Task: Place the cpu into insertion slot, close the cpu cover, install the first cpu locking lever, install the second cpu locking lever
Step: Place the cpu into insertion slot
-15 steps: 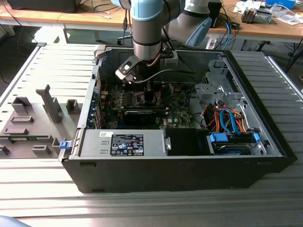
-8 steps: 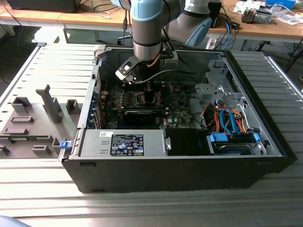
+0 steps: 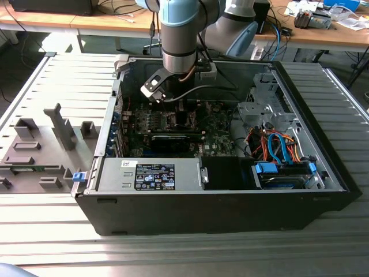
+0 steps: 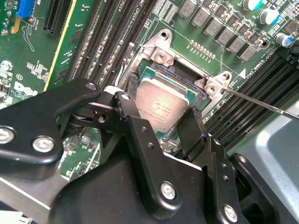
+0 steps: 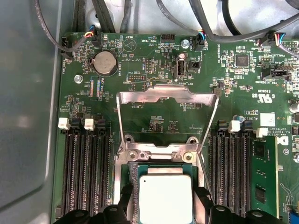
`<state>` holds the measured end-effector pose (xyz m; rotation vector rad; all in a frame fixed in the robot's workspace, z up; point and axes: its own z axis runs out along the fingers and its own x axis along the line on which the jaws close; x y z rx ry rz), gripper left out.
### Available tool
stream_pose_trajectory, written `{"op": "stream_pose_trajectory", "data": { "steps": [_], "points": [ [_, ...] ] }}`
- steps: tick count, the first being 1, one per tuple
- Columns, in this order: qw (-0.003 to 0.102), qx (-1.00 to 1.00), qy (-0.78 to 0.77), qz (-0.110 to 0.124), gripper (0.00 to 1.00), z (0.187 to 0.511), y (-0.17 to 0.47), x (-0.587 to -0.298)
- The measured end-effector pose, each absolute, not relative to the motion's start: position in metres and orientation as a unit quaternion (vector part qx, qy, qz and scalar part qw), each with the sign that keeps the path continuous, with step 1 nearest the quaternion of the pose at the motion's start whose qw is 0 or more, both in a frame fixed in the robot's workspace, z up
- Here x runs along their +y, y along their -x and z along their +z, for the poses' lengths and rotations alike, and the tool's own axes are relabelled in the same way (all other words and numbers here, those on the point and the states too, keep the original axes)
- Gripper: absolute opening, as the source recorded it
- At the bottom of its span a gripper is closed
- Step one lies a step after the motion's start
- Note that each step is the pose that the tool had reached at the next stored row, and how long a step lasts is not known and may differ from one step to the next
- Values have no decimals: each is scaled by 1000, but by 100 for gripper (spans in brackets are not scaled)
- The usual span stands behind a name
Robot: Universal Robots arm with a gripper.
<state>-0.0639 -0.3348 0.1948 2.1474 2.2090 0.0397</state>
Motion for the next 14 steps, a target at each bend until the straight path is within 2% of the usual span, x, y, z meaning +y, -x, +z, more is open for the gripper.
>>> {"op": "stream_pose_trajectory", "data": {
  "steps": [14],
  "points": [
    [30, 714, -699, 13, 61, 200, 64, -334]
  ]
}}
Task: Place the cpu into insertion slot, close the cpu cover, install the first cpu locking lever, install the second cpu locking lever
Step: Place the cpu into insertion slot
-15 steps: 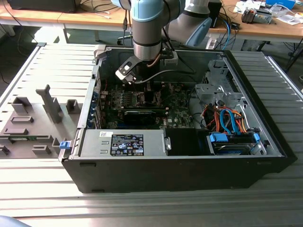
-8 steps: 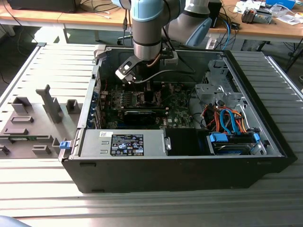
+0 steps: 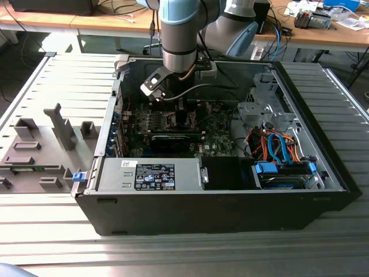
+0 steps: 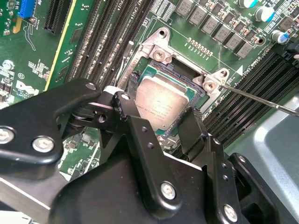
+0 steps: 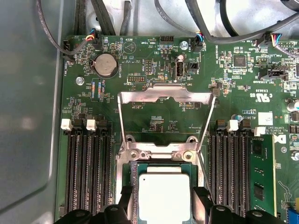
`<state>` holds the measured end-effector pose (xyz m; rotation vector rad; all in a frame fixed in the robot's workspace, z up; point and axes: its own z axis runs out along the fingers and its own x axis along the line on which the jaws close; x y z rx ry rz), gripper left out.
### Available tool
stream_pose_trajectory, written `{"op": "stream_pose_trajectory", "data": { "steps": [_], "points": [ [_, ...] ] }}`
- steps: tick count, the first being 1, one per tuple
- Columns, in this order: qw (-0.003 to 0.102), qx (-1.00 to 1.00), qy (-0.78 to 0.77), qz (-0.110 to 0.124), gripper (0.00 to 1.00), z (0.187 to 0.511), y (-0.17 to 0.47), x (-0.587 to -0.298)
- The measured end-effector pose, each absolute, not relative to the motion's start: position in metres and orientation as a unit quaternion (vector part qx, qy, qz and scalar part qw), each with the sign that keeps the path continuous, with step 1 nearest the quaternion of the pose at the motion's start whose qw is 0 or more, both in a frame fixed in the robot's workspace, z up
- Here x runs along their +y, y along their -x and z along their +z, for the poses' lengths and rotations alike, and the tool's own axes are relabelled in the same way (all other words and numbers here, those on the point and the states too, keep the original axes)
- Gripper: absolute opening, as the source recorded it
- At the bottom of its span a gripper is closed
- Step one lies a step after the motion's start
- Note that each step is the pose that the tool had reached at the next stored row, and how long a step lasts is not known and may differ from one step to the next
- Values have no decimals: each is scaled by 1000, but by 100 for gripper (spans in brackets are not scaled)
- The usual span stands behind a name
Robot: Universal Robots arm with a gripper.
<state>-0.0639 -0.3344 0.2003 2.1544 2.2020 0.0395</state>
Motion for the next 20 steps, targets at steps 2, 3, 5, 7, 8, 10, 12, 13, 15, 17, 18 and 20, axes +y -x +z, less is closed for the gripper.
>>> {"op": "stream_pose_trajectory", "data": {
  "steps": [2, 3, 5, 7, 8, 10, 12, 13, 15, 17, 18, 20],
  "points": [
    [30, 714, -699, 13, 61, 200, 64, -334],
    [30, 714, -699, 13, 61, 200, 64, -333],
    [30, 714, -699, 13, 61, 200, 64, -332],
    [30, 714, -699, 13, 61, 200, 64, -331],
    [30, 714, -699, 13, 61, 200, 64, -331],
    [30, 714, -699, 13, 61, 200, 64, -331],
    [30, 714, -699, 13, 61, 200, 64, -331],
    [30, 714, -699, 13, 61, 200, 64, -332],
    [30, 714, -699, 13, 61, 200, 64, -332],
    [30, 714, -699, 13, 61, 200, 64, -332],
    [30, 714, -699, 13, 61, 200, 64, -332],
    [30, 714, -699, 13, 61, 200, 64, -332]
  ]
}}
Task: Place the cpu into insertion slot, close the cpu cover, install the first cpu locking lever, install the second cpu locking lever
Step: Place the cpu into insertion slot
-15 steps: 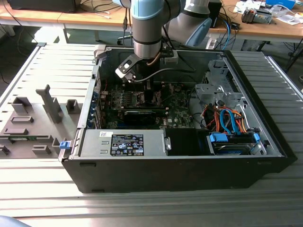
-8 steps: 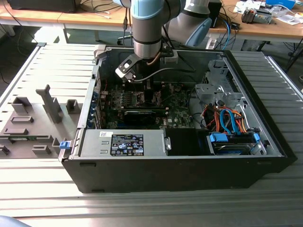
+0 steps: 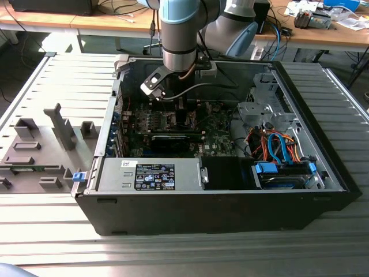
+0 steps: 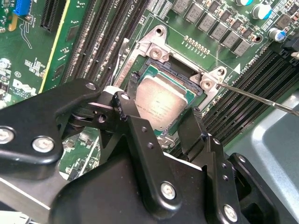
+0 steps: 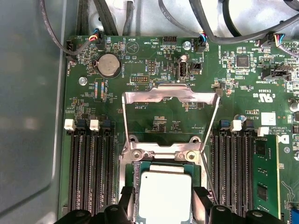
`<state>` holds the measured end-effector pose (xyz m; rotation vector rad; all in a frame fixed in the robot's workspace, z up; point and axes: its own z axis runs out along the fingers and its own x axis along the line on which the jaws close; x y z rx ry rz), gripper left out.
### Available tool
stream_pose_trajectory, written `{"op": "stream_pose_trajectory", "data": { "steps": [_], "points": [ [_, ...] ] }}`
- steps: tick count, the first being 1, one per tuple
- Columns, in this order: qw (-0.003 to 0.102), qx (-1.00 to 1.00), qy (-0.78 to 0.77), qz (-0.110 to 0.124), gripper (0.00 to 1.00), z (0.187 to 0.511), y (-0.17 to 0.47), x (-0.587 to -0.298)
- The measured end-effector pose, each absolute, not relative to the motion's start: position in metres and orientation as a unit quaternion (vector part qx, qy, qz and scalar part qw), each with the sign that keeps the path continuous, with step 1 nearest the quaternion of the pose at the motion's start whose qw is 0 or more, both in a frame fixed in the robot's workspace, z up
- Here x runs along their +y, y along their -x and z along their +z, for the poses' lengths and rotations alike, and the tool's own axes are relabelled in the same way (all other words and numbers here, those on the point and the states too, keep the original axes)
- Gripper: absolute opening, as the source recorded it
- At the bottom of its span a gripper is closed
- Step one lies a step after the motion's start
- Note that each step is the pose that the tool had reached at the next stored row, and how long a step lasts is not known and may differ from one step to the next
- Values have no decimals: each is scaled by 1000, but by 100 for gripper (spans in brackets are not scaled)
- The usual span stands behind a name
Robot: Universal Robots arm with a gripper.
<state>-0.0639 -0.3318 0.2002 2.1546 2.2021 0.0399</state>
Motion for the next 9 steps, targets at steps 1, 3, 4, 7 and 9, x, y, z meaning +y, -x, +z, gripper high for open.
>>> {"op": "stream_pose_trajectory", "data": {
  "steps": [1, 3, 4, 7, 9],
  "points": [
    [30, 714, -699, 13, 60, 200, 64, -332],
    [30, 714, -699, 13, 54, 200, 64, -332],
    [30, 714, -699, 13, 53, 200, 64, -332],
    [30, 714, -699, 13, 53, 200, 64, -332],
    [30, 714, -699, 13, 53, 200, 64, -332]
  ]
}}
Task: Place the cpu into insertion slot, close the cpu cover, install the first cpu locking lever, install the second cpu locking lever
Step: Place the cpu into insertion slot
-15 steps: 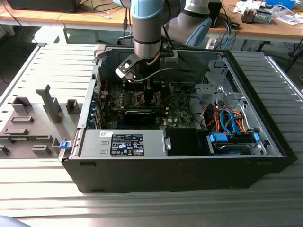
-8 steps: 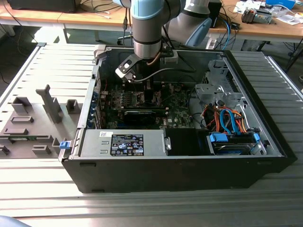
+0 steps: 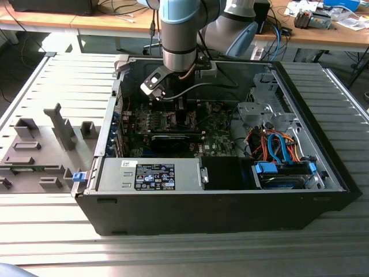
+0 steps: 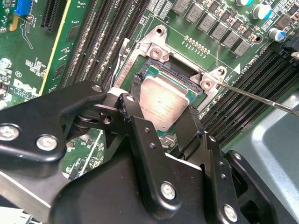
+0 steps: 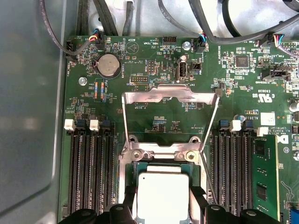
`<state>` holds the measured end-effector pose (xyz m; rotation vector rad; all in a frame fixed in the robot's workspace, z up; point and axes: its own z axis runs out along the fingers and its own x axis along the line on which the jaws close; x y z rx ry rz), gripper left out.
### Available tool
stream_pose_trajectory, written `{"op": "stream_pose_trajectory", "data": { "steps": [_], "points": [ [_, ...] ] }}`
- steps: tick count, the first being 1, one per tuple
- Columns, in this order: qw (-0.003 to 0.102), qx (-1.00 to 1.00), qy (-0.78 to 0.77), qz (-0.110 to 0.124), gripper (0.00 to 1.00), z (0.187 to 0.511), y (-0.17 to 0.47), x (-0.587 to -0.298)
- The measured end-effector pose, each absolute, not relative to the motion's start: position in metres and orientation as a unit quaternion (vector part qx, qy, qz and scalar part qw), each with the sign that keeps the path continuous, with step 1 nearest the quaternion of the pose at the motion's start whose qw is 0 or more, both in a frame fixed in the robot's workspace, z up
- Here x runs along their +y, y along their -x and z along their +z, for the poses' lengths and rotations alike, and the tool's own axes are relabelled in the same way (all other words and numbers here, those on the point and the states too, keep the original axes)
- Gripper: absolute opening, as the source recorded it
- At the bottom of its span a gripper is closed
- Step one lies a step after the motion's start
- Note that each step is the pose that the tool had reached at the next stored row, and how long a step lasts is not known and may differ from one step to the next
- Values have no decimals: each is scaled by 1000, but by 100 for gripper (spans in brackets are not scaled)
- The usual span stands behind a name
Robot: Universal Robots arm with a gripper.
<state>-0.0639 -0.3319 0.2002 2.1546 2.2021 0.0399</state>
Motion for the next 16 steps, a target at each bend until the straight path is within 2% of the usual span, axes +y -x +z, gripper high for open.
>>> {"op": "stream_pose_trajectory", "data": {
  "steps": [16],
  "points": [
    [30, 715, -698, 13, 53, 204, 64, -332]
  ]
}}
